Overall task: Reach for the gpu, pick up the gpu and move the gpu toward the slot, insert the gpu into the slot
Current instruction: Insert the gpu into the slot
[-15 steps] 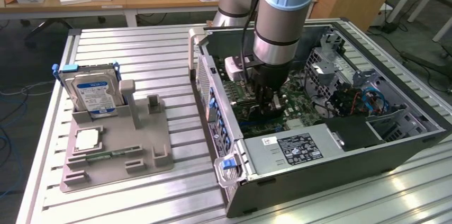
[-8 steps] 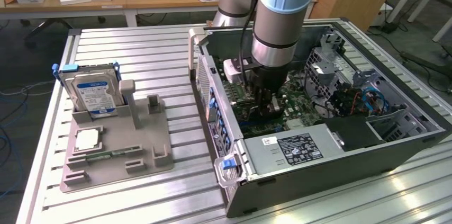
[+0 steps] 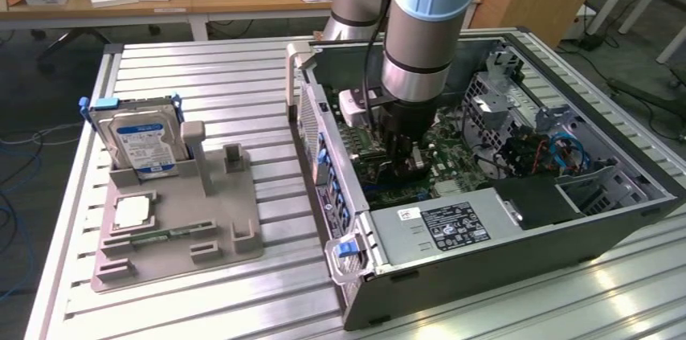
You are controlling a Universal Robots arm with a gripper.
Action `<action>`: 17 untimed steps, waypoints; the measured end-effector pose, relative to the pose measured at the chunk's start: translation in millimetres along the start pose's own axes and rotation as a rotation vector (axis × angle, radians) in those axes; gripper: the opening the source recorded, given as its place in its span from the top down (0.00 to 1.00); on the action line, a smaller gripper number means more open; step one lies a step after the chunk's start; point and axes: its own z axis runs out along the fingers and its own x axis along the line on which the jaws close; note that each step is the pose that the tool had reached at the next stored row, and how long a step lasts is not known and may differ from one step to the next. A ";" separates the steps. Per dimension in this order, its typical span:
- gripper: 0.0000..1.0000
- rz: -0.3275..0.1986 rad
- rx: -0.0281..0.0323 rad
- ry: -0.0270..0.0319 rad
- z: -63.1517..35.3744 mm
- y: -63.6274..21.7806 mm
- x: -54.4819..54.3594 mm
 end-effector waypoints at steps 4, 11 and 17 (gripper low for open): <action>0.74 0.000 0.0001 -0.0005 -0.4 0.1 0.0; 0.67 0.000 -0.0008 -0.0012 -20.6 -1.5 -0.3; 0.67 0.000 0.0004 -0.0008 -45.8 -3.7 -0.6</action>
